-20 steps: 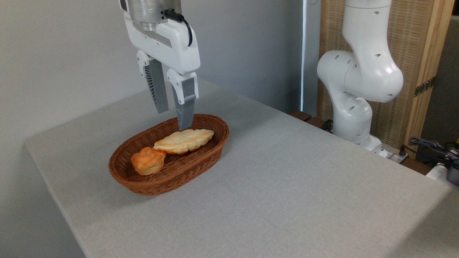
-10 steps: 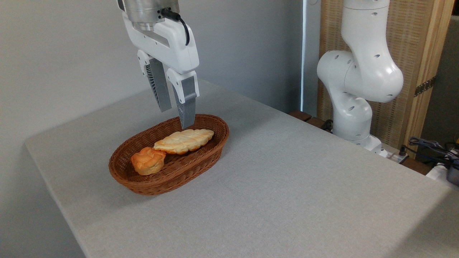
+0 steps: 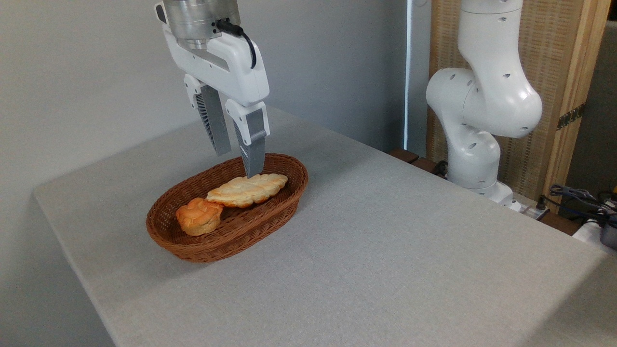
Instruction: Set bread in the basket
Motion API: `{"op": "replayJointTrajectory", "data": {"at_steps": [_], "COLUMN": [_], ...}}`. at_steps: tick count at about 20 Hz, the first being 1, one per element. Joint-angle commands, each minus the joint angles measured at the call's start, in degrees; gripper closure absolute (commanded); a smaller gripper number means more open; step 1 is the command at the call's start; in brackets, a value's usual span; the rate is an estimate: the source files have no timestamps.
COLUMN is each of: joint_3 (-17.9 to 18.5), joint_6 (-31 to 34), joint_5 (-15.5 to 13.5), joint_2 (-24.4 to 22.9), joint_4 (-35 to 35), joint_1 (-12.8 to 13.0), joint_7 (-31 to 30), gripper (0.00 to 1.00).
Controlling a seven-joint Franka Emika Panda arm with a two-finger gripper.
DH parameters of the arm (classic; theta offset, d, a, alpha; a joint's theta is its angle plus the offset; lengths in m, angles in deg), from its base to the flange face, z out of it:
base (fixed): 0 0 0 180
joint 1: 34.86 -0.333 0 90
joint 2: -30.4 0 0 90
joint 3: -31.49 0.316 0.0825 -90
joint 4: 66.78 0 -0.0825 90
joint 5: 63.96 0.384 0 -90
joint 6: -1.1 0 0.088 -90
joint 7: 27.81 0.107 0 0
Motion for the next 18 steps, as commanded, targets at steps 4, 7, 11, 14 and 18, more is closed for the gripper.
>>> {"op": "replayJointTrajectory", "data": {"at_steps": [4,7,11,14,18], "joint_3": [0.23,0.31,0.31,0.4,1.72], "joint_6": [1.65,1.65,1.65,1.65,1.65], "joint_5": [-0.23,-0.23,-0.23,-0.31,-0.75], "joint_2": [0.59,0.59,0.5,0.5,0.5], "joint_4": [-1.66,-1.66,-1.66,-1.66,-1.66], "joint_1": [0.02,0.02,0.02,0.02,0.02], "joint_7": [-0.64,1.56,1.03,1.38,1.47], "gripper": [0.0,0.0,0.0,0.0,0.0]}}
